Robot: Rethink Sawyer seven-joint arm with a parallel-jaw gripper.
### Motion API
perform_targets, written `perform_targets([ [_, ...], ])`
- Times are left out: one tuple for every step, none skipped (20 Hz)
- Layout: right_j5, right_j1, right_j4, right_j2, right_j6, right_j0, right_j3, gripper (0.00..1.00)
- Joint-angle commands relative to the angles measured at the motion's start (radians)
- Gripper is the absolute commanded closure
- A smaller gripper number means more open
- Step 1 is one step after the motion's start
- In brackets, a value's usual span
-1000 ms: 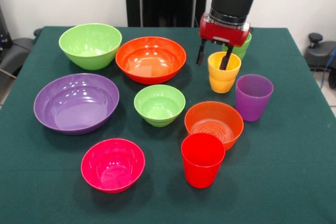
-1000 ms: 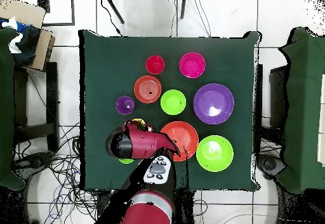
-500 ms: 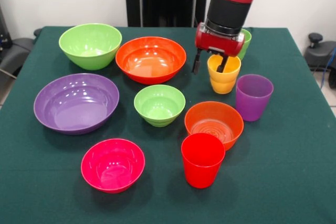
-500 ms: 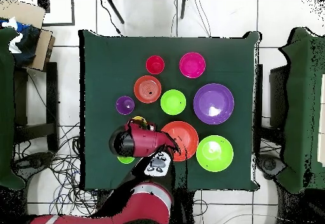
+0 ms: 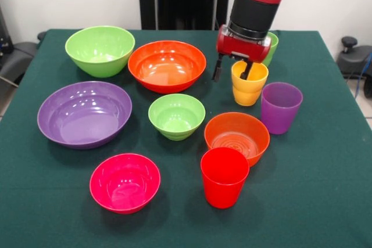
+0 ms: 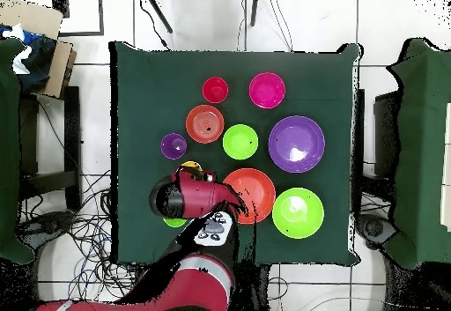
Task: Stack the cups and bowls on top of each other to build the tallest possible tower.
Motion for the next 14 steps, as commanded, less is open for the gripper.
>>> perform_targets([
  [0.014,-0.001,0.048,0.054,0.168,0.023,-0.056,0.0],
  [0.017,-0.002,0.049,0.053,0.167,0.023,-0.056,0.0],
  [0.022,-0.004,0.05,0.052,0.167,0.025,-0.057,0.0],
  [0.026,-0.004,0.052,0.049,0.168,0.029,-0.058,0.0],
  [0.032,-0.004,0.054,0.047,0.168,0.031,-0.061,0.0],
  [0.034,-0.003,0.056,0.045,0.169,0.034,-0.064,0.0],
  [0.036,-0.003,0.059,0.043,0.17,0.038,-0.064,0.0],
  [0.036,0.0,0.062,0.039,0.172,0.043,-0.067,0.0],
  [0.035,0.0,0.063,0.037,0.172,0.045,-0.065,0.0],
  [0.036,0.002,0.066,0.035,0.172,0.049,-0.067,0.0],
  [0.037,0.003,0.068,0.033,0.171,0.05,-0.068,0.0],
  [0.038,0.004,0.07,0.032,0.171,0.052,-0.07,0.0],
  [0.037,0.005,0.071,0.031,0.17,0.052,-0.069,0.0],
  [0.038,0.006,0.074,0.03,0.169,0.054,-0.071,0.0],
])
